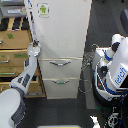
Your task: Opening the fridge
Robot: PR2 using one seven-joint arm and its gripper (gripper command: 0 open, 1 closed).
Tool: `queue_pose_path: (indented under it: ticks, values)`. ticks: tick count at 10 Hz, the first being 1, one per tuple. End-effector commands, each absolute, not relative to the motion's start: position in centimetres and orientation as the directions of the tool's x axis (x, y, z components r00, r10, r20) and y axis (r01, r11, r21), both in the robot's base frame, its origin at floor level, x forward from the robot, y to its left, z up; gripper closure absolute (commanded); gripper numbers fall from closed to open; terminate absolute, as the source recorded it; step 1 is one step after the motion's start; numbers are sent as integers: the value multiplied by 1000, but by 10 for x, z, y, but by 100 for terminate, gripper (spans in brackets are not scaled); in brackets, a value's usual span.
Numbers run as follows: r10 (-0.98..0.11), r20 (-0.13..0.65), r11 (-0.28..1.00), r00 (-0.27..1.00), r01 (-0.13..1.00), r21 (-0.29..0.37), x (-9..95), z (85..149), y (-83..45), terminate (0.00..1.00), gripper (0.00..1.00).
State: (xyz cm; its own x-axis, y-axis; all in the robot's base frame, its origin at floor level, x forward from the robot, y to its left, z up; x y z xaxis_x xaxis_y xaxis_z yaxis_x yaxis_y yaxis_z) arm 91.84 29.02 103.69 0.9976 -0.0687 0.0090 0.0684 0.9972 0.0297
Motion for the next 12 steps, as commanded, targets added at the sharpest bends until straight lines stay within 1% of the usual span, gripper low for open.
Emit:
queue_pose_path:
  ticks: [1,2,3,4,5,6,7,8,9,10,11,12]
  values:
    - [-204,4,979,979,204,-10,881,1027,255,0,100]
    - [-324,22,946,946,324,-19,837,1042,237,0,100]
    - [-515,108,840,851,525,-137,716,1120,224,0,100]
    - [-562,178,789,808,588,-180,642,1181,233,0,100]
    - [-618,236,737,750,657,-156,566,1241,233,0,100]
    - [-688,308,659,657,743,-115,436,1337,229,0,100]
    - [-708,337,637,621,767,-74,380,1374,226,0,100]
    - [-712,462,545,529,831,-112,206,1454,220,0,100]
    - [-736,494,475,464,873,-111,135,1469,220,0,100]
    - [-780,465,430,418,899,-85,90,1481,235,0,100]
    - [-782,434,469,447,881,-63,126,1465,246,0,100]
    - [-764,339,577,549,817,-24,232,1411,273,0,100]
